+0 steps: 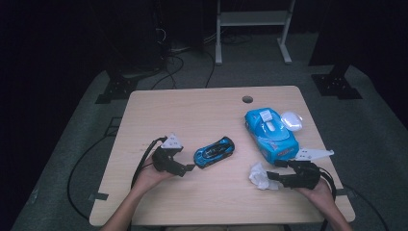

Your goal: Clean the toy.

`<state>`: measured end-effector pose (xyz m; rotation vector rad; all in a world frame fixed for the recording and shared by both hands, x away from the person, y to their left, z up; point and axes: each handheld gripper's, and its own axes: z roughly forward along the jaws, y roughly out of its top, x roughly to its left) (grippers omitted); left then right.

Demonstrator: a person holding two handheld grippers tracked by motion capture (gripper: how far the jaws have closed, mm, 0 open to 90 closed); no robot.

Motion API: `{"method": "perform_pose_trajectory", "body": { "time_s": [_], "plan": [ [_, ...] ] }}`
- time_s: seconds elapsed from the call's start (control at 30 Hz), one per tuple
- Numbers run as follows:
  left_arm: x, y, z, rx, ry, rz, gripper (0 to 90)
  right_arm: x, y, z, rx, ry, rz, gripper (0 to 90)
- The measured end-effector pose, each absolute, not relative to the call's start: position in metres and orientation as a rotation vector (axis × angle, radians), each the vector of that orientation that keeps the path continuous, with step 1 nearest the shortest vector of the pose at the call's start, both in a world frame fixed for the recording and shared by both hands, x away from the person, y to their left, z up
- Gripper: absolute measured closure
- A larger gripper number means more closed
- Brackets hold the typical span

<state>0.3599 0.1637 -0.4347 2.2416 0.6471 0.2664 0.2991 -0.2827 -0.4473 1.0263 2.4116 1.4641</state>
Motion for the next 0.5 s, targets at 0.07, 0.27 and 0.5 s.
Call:
{"method": "perform_pose_trajectory", "body": {
  "time_s": [0.07,0.27,0.5],
  "plan": [
    [0.358,0.165,-0.435,2.239,0.654,0.264,11.6,0.299,-0.283,-0.447,1.028,2.410,1.464,35.2],
    [0.355,0.171,-0.436,2.230,0.670,0.253,11.4,0.298,-0.285,-0.447,1.033,2.398,1.469,34.9],
    [0.351,0.178,-0.437,2.204,0.687,0.253,11.3,0.298,-0.287,-0.447,1.042,2.384,1.477,34.8]
  ]
}}
